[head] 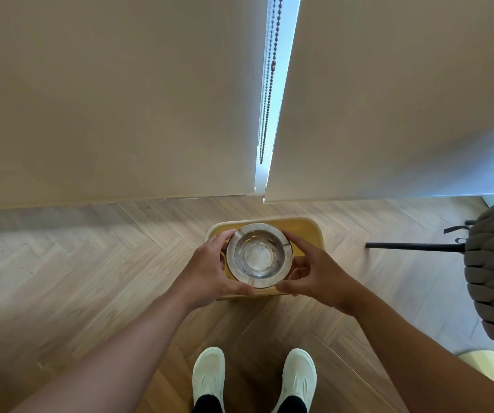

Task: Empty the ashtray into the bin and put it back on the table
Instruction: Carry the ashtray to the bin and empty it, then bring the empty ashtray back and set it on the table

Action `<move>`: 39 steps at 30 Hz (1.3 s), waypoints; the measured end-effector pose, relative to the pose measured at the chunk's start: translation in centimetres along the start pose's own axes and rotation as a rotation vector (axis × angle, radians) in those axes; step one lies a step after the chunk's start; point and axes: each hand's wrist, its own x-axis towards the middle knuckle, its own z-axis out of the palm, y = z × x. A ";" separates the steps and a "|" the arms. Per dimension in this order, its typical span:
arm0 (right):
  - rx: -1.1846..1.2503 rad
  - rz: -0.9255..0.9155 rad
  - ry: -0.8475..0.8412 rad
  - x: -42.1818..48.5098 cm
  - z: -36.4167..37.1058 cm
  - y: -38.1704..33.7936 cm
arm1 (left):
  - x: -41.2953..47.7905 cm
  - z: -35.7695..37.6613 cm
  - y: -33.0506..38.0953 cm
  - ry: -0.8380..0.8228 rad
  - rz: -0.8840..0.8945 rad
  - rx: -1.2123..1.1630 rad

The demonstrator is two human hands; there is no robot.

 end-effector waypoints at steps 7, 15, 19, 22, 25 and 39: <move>-0.129 -0.177 0.061 -2.0 -0.3 -1.5 | -3.1 0.0 2.0 0.070 -0.009 -0.074; -0.080 -0.169 0.043 -7.9 -0.8 -5.7 | -8.6 -1.3 8.0 0.115 -0.001 -0.160; -0.082 -0.175 0.069 -12.1 -1.1 -9.3 | -11.6 -3.0 12.0 0.120 0.016 -0.151; -0.101 -0.182 0.093 -15.1 -1.0 -11.9 | -13.7 -4.5 14.4 0.126 0.082 -0.093; -0.134 -0.183 0.145 -18.3 0.2 -13.9 | -16.1 -6.0 16.4 0.116 0.139 -0.020; -0.206 -0.086 0.399 -30.5 9.8 -19.5 | -26.7 -11.3 20.4 -0.010 0.364 0.204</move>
